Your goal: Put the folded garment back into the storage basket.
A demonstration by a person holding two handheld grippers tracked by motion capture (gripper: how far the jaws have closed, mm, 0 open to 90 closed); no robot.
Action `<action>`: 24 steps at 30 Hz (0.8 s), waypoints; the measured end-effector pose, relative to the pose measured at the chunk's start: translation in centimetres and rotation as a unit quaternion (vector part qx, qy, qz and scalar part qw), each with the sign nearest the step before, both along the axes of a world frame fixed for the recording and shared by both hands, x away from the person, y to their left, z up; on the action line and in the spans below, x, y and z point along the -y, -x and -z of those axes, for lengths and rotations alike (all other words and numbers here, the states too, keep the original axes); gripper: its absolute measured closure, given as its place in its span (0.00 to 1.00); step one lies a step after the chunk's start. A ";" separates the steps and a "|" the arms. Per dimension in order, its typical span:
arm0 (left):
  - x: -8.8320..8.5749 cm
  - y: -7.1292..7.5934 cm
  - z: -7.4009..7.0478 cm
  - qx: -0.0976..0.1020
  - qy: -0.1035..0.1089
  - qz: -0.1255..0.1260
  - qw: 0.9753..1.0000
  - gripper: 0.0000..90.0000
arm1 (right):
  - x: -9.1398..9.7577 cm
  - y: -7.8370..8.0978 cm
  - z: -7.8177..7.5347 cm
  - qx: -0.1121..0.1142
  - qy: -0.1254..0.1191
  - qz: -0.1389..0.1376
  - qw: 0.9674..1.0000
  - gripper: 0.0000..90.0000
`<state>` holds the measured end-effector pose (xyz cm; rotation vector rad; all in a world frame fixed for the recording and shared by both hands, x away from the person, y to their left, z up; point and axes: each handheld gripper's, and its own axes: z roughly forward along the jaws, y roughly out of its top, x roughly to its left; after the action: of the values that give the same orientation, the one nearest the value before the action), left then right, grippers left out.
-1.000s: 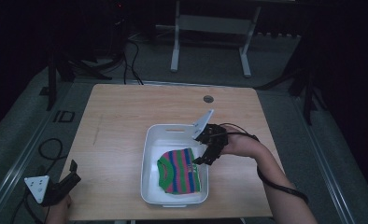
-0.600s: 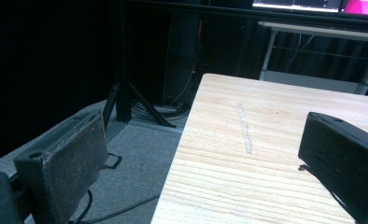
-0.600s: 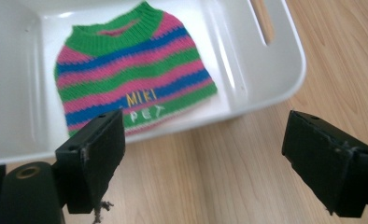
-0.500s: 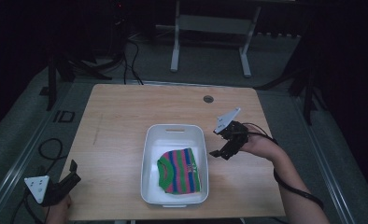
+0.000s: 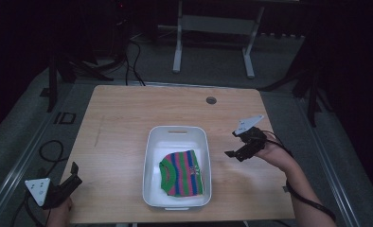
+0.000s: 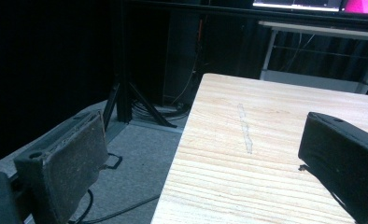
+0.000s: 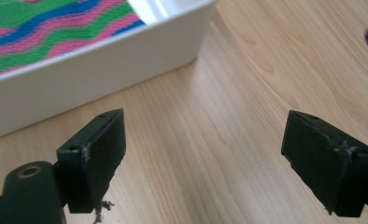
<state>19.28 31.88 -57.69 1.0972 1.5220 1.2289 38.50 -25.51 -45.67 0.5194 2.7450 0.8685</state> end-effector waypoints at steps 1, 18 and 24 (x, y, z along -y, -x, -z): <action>0.0 0.0 0.0 0.000 0.000 0.000 1.000 0.02 | 0.4 0.0 0.3 0.001 -0.006 0.005 1.000 0.15; 0.0 0.0 0.0 -0.002 -0.003 0.000 1.000 0.02 | 6.2 2.0 4.9 0.032 -0.074 0.121 0.989 0.15; 0.0 0.0 0.0 -0.001 -0.003 0.000 1.000 0.02 | 7.8 3.3 6.2 0.048 -0.089 0.156 0.983 0.15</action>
<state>19.28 31.85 -57.69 1.1025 1.5207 1.2322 35.24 -33.33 -51.83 0.8876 2.4212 1.0298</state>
